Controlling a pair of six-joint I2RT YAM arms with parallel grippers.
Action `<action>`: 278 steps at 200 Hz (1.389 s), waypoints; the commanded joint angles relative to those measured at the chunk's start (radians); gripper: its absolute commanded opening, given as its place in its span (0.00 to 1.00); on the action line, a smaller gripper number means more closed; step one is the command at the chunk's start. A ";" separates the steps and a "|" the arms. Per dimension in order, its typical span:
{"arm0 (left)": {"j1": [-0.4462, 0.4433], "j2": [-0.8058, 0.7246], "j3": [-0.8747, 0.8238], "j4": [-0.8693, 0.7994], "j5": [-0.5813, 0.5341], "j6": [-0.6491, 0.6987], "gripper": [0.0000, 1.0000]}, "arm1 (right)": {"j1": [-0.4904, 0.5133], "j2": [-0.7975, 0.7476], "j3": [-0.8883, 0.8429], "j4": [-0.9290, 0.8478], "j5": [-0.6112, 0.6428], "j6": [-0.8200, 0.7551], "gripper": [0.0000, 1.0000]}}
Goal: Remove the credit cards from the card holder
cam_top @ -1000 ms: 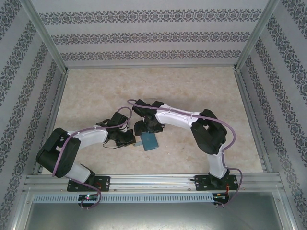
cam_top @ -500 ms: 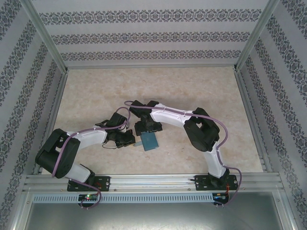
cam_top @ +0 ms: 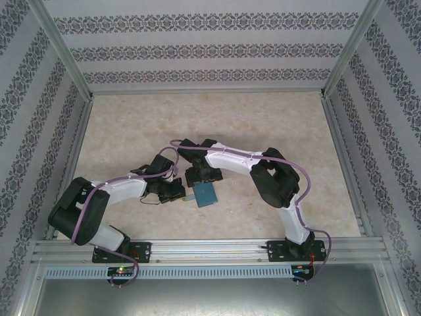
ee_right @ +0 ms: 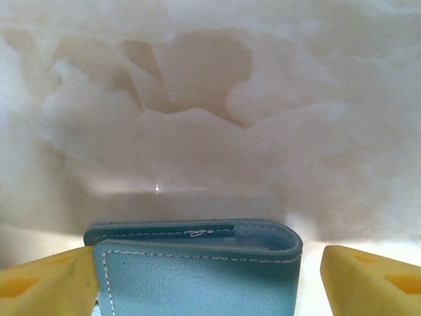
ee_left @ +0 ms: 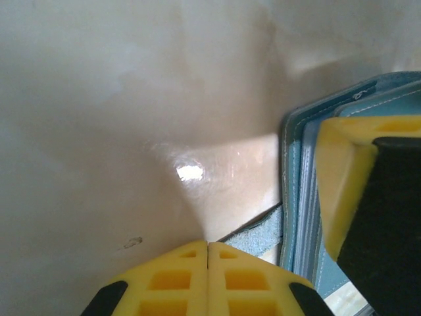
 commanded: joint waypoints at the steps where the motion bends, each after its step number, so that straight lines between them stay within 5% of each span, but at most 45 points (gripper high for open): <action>1: 0.012 -0.017 -0.003 -0.007 0.001 0.010 0.05 | 0.008 -0.034 0.017 -0.035 0.037 -0.002 0.86; 234: 0.012 0.007 0.042 -0.063 -0.022 0.018 0.05 | -0.027 -0.185 -0.087 -0.072 0.052 -0.037 0.75; 278: 0.013 0.010 0.051 -0.079 -0.031 0.020 0.05 | -0.036 -0.221 -0.128 -0.075 0.045 -0.044 0.65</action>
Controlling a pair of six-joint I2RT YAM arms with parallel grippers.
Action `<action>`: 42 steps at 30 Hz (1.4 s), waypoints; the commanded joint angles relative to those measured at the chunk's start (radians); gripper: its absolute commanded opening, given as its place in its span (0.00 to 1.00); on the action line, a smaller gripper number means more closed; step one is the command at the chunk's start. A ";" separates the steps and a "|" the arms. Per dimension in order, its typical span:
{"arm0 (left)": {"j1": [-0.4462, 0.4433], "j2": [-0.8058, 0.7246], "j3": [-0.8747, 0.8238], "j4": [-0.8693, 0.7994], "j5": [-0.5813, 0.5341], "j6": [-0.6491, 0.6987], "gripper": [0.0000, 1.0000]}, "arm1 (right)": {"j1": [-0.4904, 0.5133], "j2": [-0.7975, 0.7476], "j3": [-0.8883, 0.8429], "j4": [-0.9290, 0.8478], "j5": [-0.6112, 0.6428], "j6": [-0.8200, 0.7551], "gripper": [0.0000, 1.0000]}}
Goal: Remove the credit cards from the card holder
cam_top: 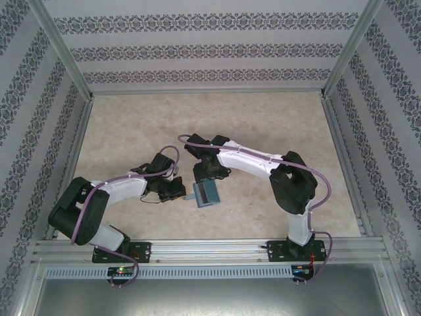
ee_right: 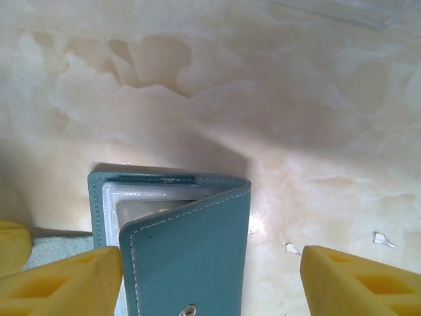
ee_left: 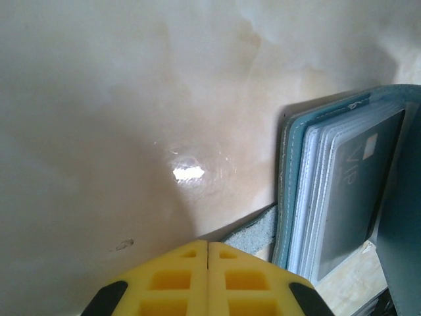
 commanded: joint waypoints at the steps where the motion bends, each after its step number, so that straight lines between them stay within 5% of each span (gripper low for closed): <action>1: 0.013 0.009 0.027 -0.054 -0.026 0.015 0.05 | -0.015 -0.047 -0.041 -0.044 0.009 -0.013 0.65; 14: 0.012 0.004 0.053 -0.087 -0.040 0.013 0.05 | -0.083 -0.159 -0.179 -0.004 -0.053 -0.032 0.34; 21: 0.013 0.006 0.062 -0.090 -0.044 0.005 0.05 | -0.117 -0.199 -0.280 0.092 -0.176 -0.023 0.32; 27: 0.013 0.012 0.071 -0.091 -0.047 -0.001 0.05 | -0.147 -0.222 -0.368 0.213 -0.274 0.007 0.18; 33: 0.012 0.039 0.119 -0.115 -0.050 0.010 0.05 | -0.177 -0.229 -0.403 0.272 -0.278 -0.003 0.08; 42: 0.016 0.109 0.204 -0.158 -0.074 0.035 0.06 | -0.227 -0.226 -0.382 0.276 -0.225 -0.062 0.06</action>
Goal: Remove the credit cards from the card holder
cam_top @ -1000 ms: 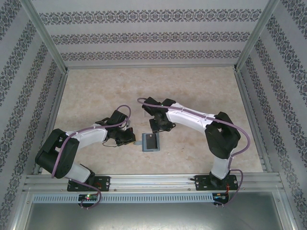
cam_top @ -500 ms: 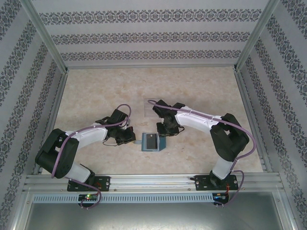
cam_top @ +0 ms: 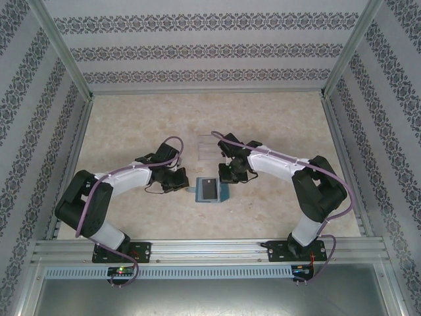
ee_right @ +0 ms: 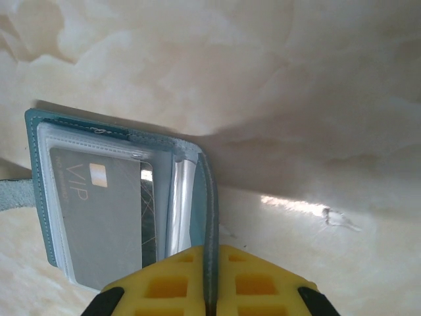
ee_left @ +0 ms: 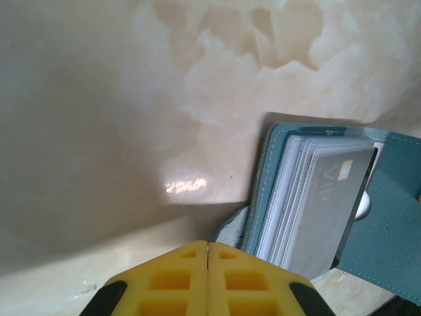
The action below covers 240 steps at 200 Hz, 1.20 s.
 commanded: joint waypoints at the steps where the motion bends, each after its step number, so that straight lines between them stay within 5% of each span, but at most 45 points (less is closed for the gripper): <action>1: 0.018 0.036 0.043 -0.070 -0.035 0.035 0.06 | -0.016 -0.010 0.008 0.013 0.039 -0.041 0.06; 41: 0.021 0.063 0.085 -0.153 -0.096 0.064 0.10 | -0.025 0.016 -0.003 0.018 0.089 -0.073 0.14; 76: 0.020 0.077 0.084 -0.154 -0.048 0.062 0.14 | -0.010 0.011 0.001 -0.019 0.135 -0.091 0.53; 95: 0.020 0.069 0.078 -0.159 -0.048 0.056 0.16 | 0.008 0.010 -0.004 -0.047 0.175 -0.101 0.62; 193: 0.020 0.111 0.096 -0.159 -0.065 0.062 0.13 | 0.074 0.098 -0.033 -0.163 0.433 -0.121 0.72; 240: 0.020 0.109 0.099 -0.171 -0.064 0.063 0.15 | 0.101 0.107 0.000 -0.202 0.464 -0.125 0.73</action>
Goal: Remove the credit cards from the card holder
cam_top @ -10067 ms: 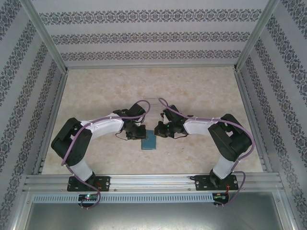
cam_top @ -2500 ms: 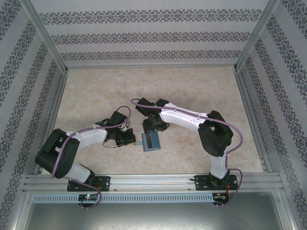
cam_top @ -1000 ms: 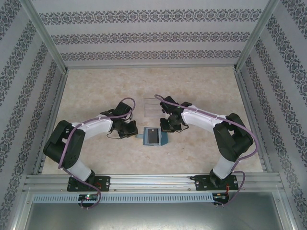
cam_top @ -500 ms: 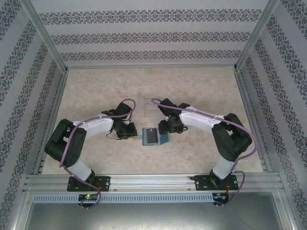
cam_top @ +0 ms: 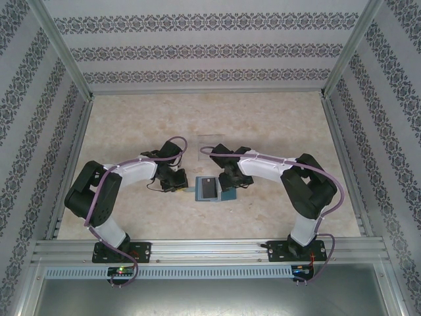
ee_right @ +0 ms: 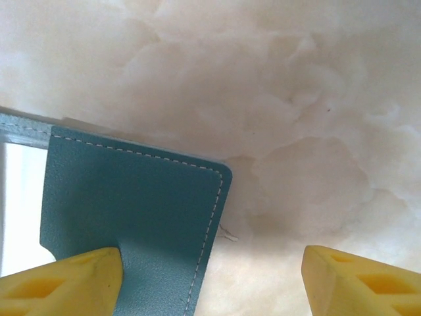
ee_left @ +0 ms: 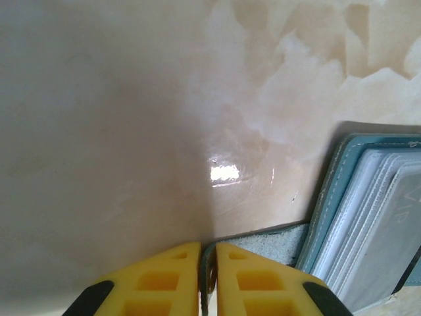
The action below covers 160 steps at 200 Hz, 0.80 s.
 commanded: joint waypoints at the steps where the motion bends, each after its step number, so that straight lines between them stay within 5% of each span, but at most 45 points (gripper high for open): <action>1: 0.014 0.005 0.022 -0.053 -0.016 0.018 0.15 | 0.010 0.028 0.000 -0.103 0.089 -0.017 0.73; 84: 0.014 -0.112 0.128 -0.145 -0.065 0.025 0.27 | 0.008 -0.103 0.083 -0.117 -0.036 0.002 0.71; 160: -0.035 -0.024 0.216 -0.074 0.059 0.001 0.18 | -0.014 -0.148 0.125 -0.102 -0.153 0.031 0.65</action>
